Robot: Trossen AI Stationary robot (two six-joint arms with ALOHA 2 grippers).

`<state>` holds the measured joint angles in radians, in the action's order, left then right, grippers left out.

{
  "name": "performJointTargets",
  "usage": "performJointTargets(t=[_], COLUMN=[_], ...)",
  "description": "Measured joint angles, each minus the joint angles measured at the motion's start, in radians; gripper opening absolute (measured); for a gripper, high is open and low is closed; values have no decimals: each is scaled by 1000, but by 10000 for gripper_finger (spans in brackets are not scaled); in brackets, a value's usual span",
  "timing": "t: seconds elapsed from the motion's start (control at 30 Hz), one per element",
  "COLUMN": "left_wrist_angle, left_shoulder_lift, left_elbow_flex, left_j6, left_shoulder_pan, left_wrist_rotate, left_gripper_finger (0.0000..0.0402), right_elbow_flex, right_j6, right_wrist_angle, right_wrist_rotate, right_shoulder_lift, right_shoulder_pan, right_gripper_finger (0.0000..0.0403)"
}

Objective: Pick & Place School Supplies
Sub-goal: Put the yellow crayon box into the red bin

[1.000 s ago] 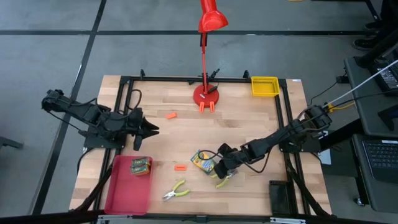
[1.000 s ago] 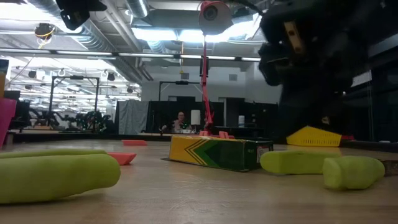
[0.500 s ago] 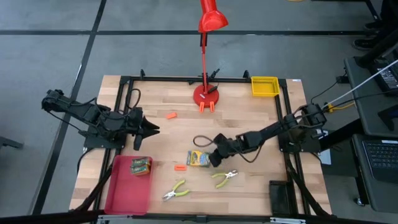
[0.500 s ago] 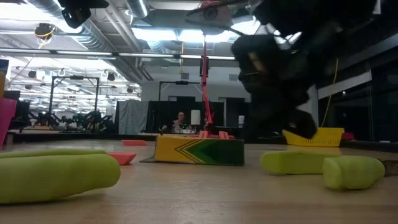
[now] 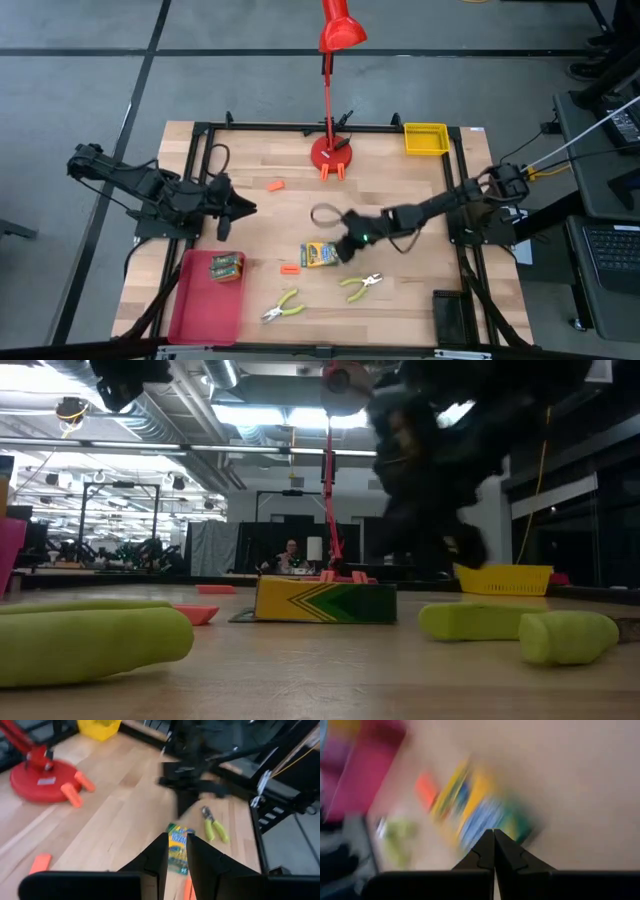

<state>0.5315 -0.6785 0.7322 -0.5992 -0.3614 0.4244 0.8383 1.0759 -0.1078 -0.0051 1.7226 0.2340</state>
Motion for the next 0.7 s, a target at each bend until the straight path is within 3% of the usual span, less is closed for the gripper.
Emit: performJointTargets(t=[0.1, 0.2, 0.37, 0.7], left_wrist_angle=[15, 12, -15, -56], left_shoulder_lift=[-21, -54, -98, -111], left_elbow_flex=[0, 0, 0, 0], left_j6=[-24, -22, -14, -6], left_shoulder_pan=[0, 0, 0, 0], left_wrist_rotate=[0, -1, -4, -25], left_gripper_finger=[61, 58, 58, 58], right_elbow_flex=[0, 0, 0, 0], right_j6=[76, 144, 180, 169], right_wrist_angle=[-4, 5, -5, -31], right_wrist_rotate=[-22, 34, 115, 124], right_shoulder_lift=[0, 0, 4, 50], right_shoulder_pan=[88, 136, 133, 88], right_gripper_finger=[0, 0, 0, 0])
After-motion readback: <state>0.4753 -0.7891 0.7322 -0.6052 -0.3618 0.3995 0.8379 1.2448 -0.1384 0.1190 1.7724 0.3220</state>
